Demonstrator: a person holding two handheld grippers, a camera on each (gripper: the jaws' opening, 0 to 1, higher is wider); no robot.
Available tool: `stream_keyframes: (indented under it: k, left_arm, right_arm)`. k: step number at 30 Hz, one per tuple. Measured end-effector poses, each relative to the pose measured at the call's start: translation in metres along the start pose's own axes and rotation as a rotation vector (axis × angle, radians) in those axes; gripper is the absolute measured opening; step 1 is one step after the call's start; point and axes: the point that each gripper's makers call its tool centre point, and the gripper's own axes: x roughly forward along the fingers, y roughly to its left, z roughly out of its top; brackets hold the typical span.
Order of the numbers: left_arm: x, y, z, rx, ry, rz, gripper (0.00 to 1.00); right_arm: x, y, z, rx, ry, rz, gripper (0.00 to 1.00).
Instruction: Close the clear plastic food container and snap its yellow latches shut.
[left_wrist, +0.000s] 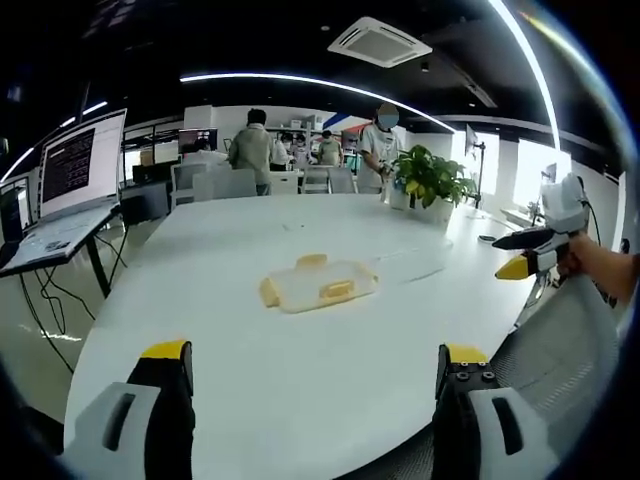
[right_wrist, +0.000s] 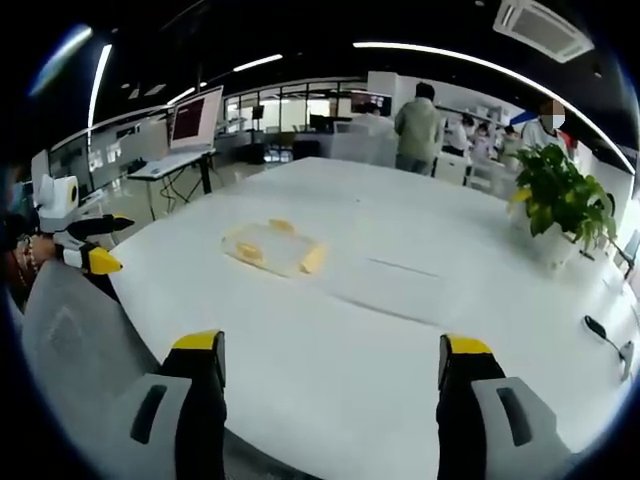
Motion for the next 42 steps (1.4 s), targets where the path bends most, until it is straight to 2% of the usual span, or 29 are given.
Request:
stream_keyframes:
  k: [38, 42]
  left_arm:
    - [0.001, 0.000, -0.012, 0.035, 0.074, -0.005, 0.94]
    - [0.001, 0.001, -0.016, 0.049, 0.099, 0.006, 0.94]
  right_arm:
    - [0.003, 0.005, -0.008, -0.028, 0.051, 0.022, 0.83]
    - [0.003, 0.005, -0.009, -0.029, 0.056, 0.025, 0.83]
